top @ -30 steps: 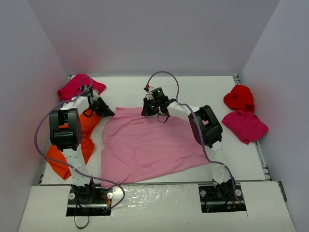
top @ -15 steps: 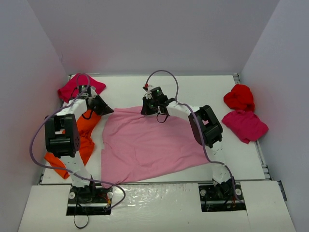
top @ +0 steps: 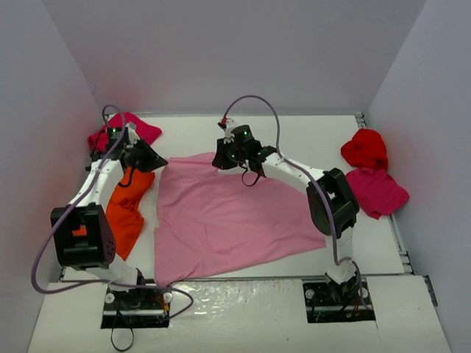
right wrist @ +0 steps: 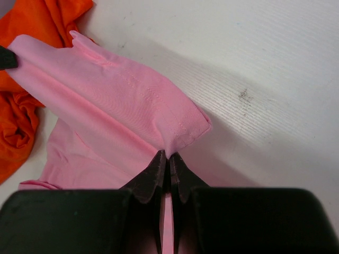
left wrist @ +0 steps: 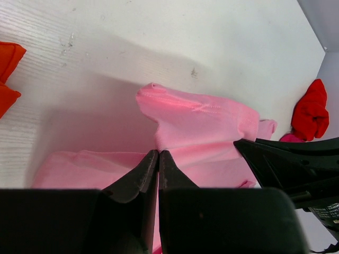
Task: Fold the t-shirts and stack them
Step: Fold the tshirt
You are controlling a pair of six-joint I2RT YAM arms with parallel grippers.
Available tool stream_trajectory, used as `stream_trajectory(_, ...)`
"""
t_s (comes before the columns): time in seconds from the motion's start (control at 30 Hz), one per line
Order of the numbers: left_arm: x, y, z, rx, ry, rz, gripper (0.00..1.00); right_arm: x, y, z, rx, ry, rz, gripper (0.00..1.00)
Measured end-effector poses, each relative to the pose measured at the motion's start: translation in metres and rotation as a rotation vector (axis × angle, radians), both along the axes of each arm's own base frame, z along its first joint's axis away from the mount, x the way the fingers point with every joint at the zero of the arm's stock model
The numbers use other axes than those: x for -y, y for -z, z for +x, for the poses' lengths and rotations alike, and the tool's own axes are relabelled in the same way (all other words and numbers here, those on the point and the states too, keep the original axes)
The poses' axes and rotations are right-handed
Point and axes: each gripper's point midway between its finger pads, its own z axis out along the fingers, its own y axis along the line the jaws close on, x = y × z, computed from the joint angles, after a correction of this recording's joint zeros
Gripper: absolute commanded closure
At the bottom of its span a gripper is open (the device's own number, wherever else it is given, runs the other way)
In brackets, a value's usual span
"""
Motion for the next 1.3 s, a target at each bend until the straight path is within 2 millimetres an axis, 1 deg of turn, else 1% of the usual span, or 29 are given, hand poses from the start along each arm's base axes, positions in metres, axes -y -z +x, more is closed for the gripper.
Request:
stream_trajectory(0.1, 0.001, -0.002, -0.010, 0.003, 0.005, 0.004, 1.00, 0.004, -0.005, -0.006, 0.002, 0.000, 0.001, 1.00)
stream_trajectory(0.3, 0.005, 0.005, -0.038, -0.033, 0.024, 0.013, 1.00, 0.015, 0.005, -0.028, -0.028, -0.007, -0.022, 1.00)
stream_trajectory(0.4, 0.006, 0.000, -0.048, -0.027, 0.028, 0.017, 1.00, 0.017, 0.008, -0.039, -0.038, -0.013, -0.034, 1.00)
stream_trajectory(0.5, 0.004, -0.009, -0.058, -0.014, 0.027, 0.037, 1.00, 0.018, 0.001, -0.044, -0.029, -0.017, -0.028, 1.00)
stream_trajectory(0.63, 0.003, -0.024, -0.070, 0.023, 0.026, 0.056, 1.00, 0.018, -0.007, -0.054, -0.015, -0.029, -0.016, 1.00)
stream_trajectory(0.73, 0.002, -0.028, -0.083, 0.033, 0.027, 0.062, 1.00, 0.016, -0.006, -0.063, -0.018, -0.040, -0.017, 1.00)
stream_trajectory(0.83, 0.003, -0.022, -0.095, 0.016, 0.031, 0.064, 1.00, 0.016, -0.001, -0.075, -0.030, -0.048, -0.027, 1.00)
stream_trajectory(0.97, 0.004, -0.003, -0.111, -0.052, 0.033, 0.059, 1.00, 0.020, 0.013, -0.093, -0.054, -0.057, -0.054, 1.00)
stream_trajectory(1.07, 0.004, 0.006, -0.119, -0.086, 0.032, 0.055, 1.00, 0.022, 0.018, -0.103, -0.065, -0.059, -0.068, 1.00)
stream_trajectory(1.2, 0.006, 0.012, -0.133, -0.107, 0.028, 0.048, 1.00, 0.027, 0.016, -0.112, -0.067, -0.053, -0.065, 1.00)
stream_trajectory(1.3, 0.007, 0.009, -0.138, -0.106, 0.030, 0.048, 1.00, 0.029, 0.012, -0.116, -0.062, -0.050, -0.060, 1.00)
